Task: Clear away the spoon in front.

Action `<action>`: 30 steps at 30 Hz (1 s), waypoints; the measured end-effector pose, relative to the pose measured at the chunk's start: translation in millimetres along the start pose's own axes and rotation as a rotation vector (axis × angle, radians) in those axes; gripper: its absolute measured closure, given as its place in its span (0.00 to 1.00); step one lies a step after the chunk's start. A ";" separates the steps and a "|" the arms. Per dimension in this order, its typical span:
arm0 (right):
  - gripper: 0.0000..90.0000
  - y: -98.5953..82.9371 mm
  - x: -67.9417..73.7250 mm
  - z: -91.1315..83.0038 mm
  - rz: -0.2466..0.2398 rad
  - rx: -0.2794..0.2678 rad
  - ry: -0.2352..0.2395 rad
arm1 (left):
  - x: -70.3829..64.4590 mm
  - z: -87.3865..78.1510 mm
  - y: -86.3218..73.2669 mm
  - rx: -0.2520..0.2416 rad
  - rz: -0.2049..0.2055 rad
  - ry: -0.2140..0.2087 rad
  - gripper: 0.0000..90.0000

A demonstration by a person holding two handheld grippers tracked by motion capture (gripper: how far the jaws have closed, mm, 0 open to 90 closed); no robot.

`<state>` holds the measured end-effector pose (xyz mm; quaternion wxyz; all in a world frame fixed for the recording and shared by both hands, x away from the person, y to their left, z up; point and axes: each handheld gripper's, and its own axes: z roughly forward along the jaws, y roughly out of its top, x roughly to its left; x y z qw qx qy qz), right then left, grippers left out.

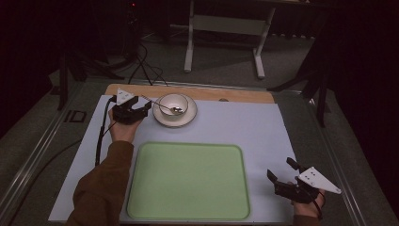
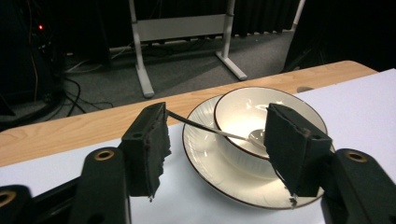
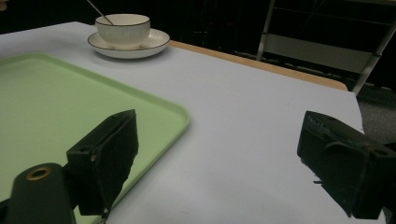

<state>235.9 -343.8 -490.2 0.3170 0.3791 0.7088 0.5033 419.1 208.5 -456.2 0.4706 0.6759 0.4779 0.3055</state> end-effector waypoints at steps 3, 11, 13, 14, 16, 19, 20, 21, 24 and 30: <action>0.14 -0.1 -0.1 -0.1 0.002 0.000 0.000 | 1.2 9.7 -2.7 0.022 -0.017 0.003 0.39; 0.14 -0.2 -0.2 0.0 -0.002 0.001 0.000 | 6.9 31.2 -9.2 0.041 -0.068 0.012 0.37; 0.14 -0.2 -0.3 -0.2 -0.001 0.001 0.001 | 10.0 36.6 -10.5 0.048 -0.091 0.017 0.37; 0.14 -0.2 -0.3 -0.3 -0.002 0.001 0.000 | 10.9 38.6 -11.0 0.053 -0.098 0.018 0.37; 0.14 -0.2 -0.3 -0.5 -0.004 0.000 0.001 | 12.5 44.9 -12.6 0.066 -0.111 0.020 0.38; 0.14 -0.2 -0.6 -0.6 -0.005 0.001 0.002 | 13.1 53.2 -15.1 0.079 -0.128 0.001 0.41; 0.14 -0.3 -0.6 -0.7 -0.004 0.000 0.002 | 13.1 54.8 -15.8 0.080 -0.133 -0.002 0.43; 0.14 -0.3 -0.6 -0.7 -0.004 0.001 0.002 | 12.9 57.7 -16.7 0.075 -0.149 -0.011 0.43; 0.14 -0.4 -0.9 -0.9 -0.004 0.001 0.002 | 13.0 63.6 -17.6 0.070 -0.177 -0.029 0.47; 0.14 -0.5 -1.4 -1.6 -0.001 0.000 0.000 | 13.2 67.5 -12.8 0.059 -0.206 -0.041 0.63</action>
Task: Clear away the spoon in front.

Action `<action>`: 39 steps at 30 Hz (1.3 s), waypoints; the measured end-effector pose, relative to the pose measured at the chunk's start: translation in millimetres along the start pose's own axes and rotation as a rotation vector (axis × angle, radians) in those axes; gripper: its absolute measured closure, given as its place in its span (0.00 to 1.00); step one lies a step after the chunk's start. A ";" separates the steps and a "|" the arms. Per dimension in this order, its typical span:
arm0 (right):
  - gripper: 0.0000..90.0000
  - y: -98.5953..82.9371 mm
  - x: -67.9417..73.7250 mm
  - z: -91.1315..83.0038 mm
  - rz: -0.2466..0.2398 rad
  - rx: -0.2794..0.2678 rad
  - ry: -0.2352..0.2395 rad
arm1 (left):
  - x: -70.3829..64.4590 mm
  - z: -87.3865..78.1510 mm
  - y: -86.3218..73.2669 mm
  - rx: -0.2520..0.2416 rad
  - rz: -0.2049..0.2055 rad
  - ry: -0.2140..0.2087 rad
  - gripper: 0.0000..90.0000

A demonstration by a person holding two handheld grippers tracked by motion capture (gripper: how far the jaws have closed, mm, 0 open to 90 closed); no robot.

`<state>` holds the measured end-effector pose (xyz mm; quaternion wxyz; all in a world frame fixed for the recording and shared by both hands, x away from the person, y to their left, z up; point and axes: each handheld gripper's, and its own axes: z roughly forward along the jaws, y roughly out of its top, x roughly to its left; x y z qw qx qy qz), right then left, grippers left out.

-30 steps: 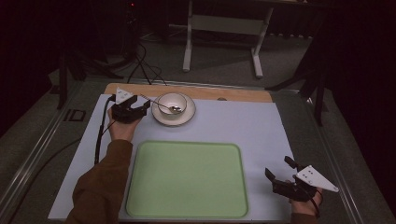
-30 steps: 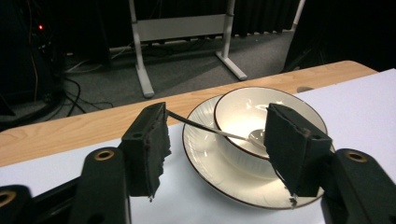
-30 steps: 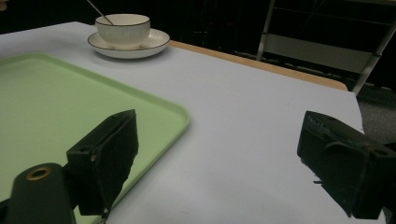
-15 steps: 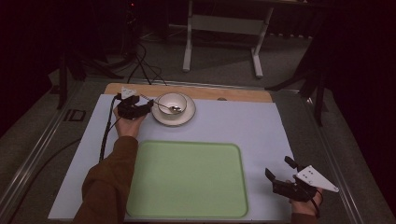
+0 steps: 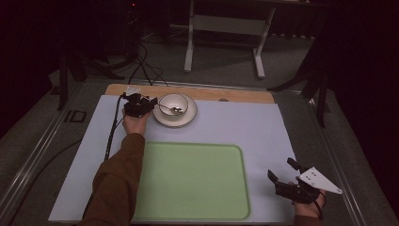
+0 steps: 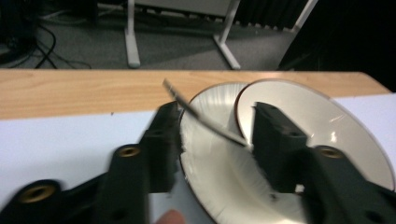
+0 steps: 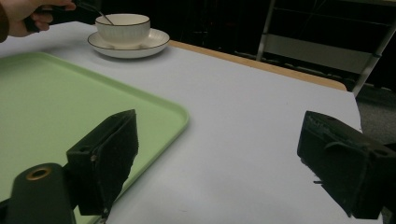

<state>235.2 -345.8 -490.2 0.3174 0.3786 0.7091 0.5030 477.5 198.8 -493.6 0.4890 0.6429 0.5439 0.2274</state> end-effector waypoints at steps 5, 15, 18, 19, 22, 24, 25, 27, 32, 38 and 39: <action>0.14 -0.1 -0.4 -0.4 0.001 -0.003 -0.001 | -9.3 -5.9 1.7 -0.012 0.024 -0.027 0.82; 0.14 0.2 1.1 -0.2 -0.007 0.003 0.001 | -33.7 -22.9 13.3 -0.086 0.082 -0.071 0.98; 0.14 0.2 1.1 -0.8 -0.006 0.001 0.001 | -35.0 -28.9 16.8 -0.097 0.089 -0.057 0.98; 0.14 0.2 0.9 -1.0 -0.006 0.000 0.001 | -34.7 -31.1 18.1 -0.101 0.090 -0.059 0.98; 0.14 0.2 1.1 -1.2 -0.006 0.001 0.000 | -34.4 -38.4 22.5 -0.114 0.092 -0.050 0.98; 0.14 0.5 1.4 -1.4 -0.006 -0.001 0.000 | -34.2 -41.8 24.4 -0.122 0.093 -0.048 0.98; 0.14 0.5 1.5 -1.4 -0.007 -0.001 -0.001 | -34.4 -46.4 27.2 -0.130 0.091 -0.047 0.98; 0.14 0.6 1.7 -1.8 -0.008 -0.002 -0.003 | -34.4 -52.0 30.1 -0.138 0.095 -0.044 0.98; 0.14 0.7 1.5 -2.8 -0.005 -0.006 -0.003 | -36.7 -65.9 36.2 -0.157 0.109 -0.051 0.98; 0.14 0.8 1.4 -3.4 -0.005 -0.012 -0.005 | -41.2 -79.6 38.9 -0.145 0.140 -0.067 0.98; 0.14 0.8 1.4 -3.6 -0.004 -0.012 -0.006 | -42.2 -81.3 39.2 -0.146 0.144 -0.073 0.98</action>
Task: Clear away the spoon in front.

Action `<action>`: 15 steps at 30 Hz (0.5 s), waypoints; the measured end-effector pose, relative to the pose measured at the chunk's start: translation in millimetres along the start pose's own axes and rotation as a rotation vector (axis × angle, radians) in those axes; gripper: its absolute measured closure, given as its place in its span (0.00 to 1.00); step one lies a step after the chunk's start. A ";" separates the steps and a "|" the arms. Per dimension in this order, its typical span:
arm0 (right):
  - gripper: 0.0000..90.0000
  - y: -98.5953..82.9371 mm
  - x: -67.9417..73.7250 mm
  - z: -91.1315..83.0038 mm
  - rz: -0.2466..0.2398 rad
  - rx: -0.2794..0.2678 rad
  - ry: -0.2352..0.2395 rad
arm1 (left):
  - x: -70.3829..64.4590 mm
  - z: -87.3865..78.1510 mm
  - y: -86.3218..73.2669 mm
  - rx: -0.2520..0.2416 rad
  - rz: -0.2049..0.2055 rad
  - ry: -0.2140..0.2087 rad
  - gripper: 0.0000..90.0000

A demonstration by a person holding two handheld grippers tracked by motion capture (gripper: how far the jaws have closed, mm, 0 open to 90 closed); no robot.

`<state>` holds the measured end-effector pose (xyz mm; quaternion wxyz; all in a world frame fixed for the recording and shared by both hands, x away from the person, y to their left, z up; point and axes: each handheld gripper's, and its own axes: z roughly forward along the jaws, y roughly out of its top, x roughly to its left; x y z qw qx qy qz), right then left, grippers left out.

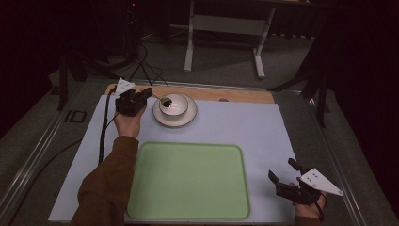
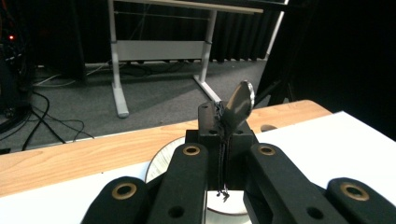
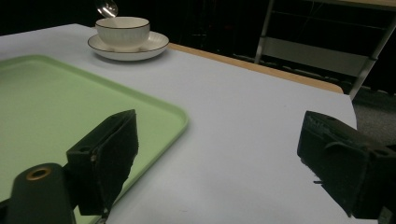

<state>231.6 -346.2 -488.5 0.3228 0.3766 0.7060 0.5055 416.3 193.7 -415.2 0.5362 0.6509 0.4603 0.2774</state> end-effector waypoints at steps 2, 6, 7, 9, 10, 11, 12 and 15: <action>0.14 0.1 0.0 -0.3 0.001 0.000 -0.001 | -2.7 -4.7 1.7 0.005 0.013 -0.008 0.98; 0.14 0.2 0.0 -0.9 0.002 -0.003 -0.004 | -7.9 -12.4 4.0 0.030 0.040 -0.023 0.98; 0.14 0.1 -0.1 -1.0 0.002 -0.004 -0.004 | -8.7 -13.7 4.2 0.036 0.044 -0.026 0.98; 0.14 0.1 -0.1 -1.2 0.003 -0.004 -0.004 | -10.7 -17.9 4.5 0.043 0.055 -0.033 0.98; 0.14 0.2 -0.1 -1.4 0.003 -0.004 -0.005 | -11.3 -20.6 4.8 0.044 0.057 -0.038 0.98; 0.14 0.2 -0.3 -1.6 0.001 -0.005 -0.006 | -11.7 -23.2 5.0 0.046 0.057 -0.042 0.98; 0.14 0.2 -0.3 -1.8 0.001 -0.006 -0.008 | -12.2 -26.8 5.3 0.050 0.058 -0.046 0.98; 0.14 0.1 -0.4 -2.2 0.002 -0.008 -0.009 | -13.8 -35.5 4.5 0.060 0.077 -0.053 0.98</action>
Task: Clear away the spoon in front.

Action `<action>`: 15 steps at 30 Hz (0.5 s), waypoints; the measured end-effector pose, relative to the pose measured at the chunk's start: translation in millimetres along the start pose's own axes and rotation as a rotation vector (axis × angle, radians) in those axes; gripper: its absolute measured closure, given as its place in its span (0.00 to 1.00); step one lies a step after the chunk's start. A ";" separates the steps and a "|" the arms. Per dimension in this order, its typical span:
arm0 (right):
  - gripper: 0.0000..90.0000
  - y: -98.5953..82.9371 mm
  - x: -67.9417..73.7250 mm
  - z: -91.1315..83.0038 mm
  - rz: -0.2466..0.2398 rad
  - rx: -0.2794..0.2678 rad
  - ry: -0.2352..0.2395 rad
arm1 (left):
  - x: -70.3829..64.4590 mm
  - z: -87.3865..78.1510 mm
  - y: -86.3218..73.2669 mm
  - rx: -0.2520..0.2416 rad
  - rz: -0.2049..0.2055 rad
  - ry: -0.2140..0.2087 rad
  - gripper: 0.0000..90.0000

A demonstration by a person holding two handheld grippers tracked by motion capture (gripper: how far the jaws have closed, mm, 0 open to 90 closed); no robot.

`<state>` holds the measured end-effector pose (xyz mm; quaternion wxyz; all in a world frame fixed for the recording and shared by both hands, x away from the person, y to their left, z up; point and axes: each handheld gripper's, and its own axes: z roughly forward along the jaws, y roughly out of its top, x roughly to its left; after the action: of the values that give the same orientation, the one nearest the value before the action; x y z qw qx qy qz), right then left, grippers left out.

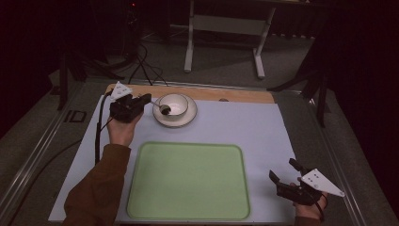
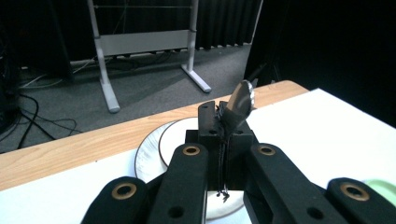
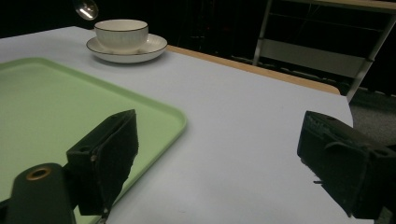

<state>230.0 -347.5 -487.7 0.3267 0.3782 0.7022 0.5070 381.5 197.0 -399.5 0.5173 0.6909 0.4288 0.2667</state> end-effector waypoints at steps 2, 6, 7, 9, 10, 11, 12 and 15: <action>0.14 0.0 0.2 0.1 -0.001 0.001 0.000 | -0.1 -5.4 -2.7 0.015 0.010 -0.006 0.98; 0.14 0.0 0.3 0.3 -0.002 0.002 0.000 | 1.0 -15.6 -9.7 0.046 0.009 -0.010 0.98; 0.14 0.0 0.4 0.3 -0.002 0.002 0.000 | 0.8 -18.3 -11.6 0.055 0.011 -0.014 0.98; 0.14 -0.1 0.3 0.5 0.000 0.004 0.000 | -0.2 -23.5 -15.1 0.072 0.016 -0.017 0.98; 0.14 -0.1 0.3 0.5 0.000 0.004 0.000 | -0.2 -23.5 -15.1 0.072 0.016 -0.017 0.98; 0.14 0.0 0.3 0.5 0.000 0.004 -0.001 | -0.2 -23.5 -15.1 0.072 0.016 -0.017 0.98; 0.14 0.0 0.8 0.3 -0.004 0.002 -0.001 | -2.0 -30.8 -21.1 0.112 0.026 -0.024 0.98; 0.14 0.0 0.8 0.4 -0.003 0.003 -0.003 | -3.0 -35.9 -25.8 0.141 0.030 -0.031 0.98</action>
<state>229.9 -346.6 -487.9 0.3282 0.3783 0.7030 0.5049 342.7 214.4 -411.9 0.4697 0.7363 0.4279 0.2327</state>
